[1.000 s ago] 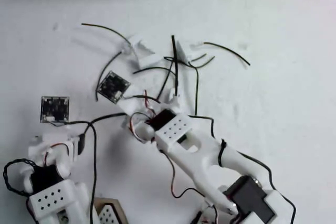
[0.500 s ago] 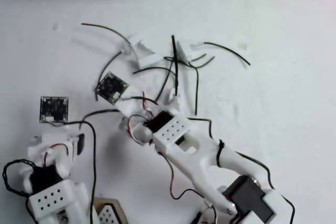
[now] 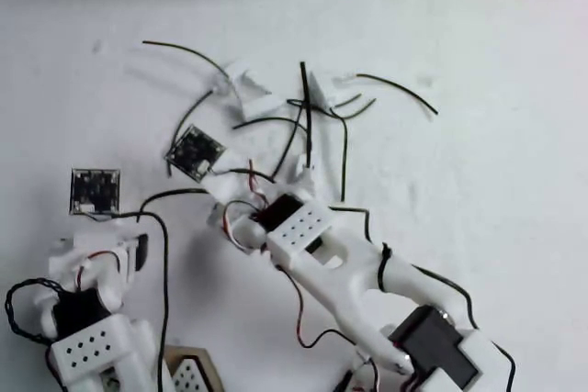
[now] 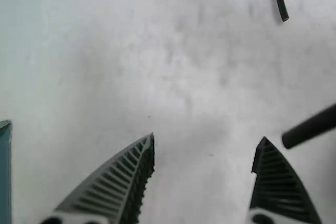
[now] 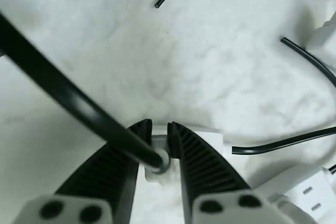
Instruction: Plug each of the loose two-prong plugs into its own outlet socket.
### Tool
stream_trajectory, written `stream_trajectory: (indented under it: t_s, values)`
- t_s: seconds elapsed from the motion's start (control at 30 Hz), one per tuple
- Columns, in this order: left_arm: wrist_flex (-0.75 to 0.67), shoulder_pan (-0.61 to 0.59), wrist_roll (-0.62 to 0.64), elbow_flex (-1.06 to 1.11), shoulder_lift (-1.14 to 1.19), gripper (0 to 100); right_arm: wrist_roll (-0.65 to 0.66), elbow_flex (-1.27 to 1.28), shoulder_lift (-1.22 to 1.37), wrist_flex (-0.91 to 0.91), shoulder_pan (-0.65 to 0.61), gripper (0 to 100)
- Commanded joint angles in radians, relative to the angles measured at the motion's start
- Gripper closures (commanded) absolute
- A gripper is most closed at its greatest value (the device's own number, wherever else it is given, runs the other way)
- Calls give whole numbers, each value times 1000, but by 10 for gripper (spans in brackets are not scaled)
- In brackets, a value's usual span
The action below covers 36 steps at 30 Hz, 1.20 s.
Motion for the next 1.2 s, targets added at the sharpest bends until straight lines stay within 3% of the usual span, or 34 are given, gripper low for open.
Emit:
stream_trajectory:
  t_s: [0.0,1.17]
  values:
    - [-12,-4,-2,-5,-12,699,-9,-29,-42,-5,-2,981]
    - [-15,-4,-2,3,-13,699,-9,83,-8,-22,5,981]
